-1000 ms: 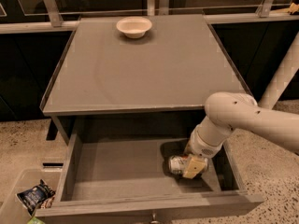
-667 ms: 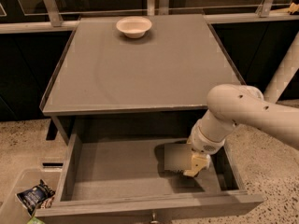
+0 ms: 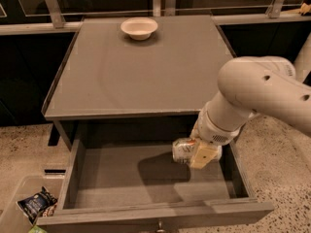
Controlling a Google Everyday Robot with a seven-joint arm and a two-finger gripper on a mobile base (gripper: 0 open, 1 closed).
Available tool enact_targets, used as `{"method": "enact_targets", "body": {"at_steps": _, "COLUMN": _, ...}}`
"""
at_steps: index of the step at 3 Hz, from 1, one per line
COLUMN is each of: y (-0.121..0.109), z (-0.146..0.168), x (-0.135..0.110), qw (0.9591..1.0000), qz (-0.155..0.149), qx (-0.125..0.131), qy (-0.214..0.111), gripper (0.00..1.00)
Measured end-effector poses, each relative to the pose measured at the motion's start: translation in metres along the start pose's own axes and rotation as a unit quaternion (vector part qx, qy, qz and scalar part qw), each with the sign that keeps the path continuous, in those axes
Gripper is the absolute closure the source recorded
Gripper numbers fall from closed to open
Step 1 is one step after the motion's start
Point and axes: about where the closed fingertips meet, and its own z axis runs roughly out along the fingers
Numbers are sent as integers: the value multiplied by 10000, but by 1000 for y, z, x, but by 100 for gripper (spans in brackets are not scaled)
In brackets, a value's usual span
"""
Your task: Pick 7up can from top drawer and place on counter
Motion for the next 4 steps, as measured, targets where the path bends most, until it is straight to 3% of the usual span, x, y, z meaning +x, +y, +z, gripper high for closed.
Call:
{"method": "enact_targets", "body": {"at_steps": 1, "y": -13, "z": -47, "x": -20, "qw": 9992, "qz": -38, "qx": 388, "qy": 64, "gripper": 100}}
{"method": "enact_targets", "body": {"at_steps": 2, "y": -41, "z": -81, "x": -33, "qw": 9982, "qz": 11, "qx": 599, "qy": 90, "gripper": 100}}
{"method": "enact_targets", "body": {"at_steps": 4, "y": -111, "z": -108, "x": -60, "qw": 9977, "qz": 106, "qx": 673, "qy": 48, "gripper": 100}}
